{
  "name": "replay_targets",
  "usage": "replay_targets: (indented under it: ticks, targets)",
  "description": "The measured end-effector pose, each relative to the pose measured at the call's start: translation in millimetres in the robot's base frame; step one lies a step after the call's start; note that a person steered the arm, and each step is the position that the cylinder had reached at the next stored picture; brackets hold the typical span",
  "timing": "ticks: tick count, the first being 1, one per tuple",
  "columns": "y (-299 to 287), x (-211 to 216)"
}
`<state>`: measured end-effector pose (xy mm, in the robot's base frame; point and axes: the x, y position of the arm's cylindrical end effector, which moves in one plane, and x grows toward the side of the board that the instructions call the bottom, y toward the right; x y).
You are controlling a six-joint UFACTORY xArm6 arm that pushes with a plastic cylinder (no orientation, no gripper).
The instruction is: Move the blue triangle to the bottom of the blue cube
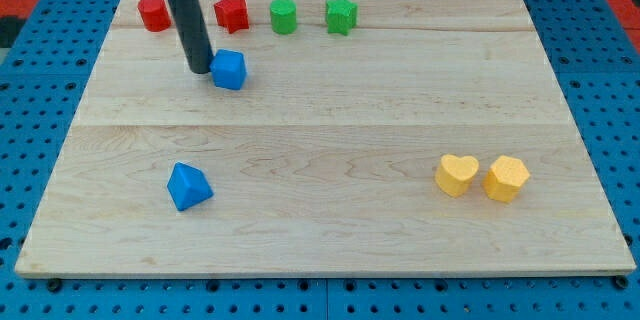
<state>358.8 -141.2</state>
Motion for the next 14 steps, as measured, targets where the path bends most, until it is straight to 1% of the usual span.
replay_targets:
  ticks: [1, 2, 3, 4, 5, 6, 7, 8, 10, 11, 12, 13, 14]
  targets:
    - [-16, 7]
    - [48, 66]
    - [70, 154]
    - [54, 212]
    - [-6, 188]
    - [-40, 158]
    - [-61, 154]
    - [-69, 136]
    - [-7, 127]
    - [-9, 127]
    - [-28, 151]
    - [-18, 189]
    - [-8, 170]
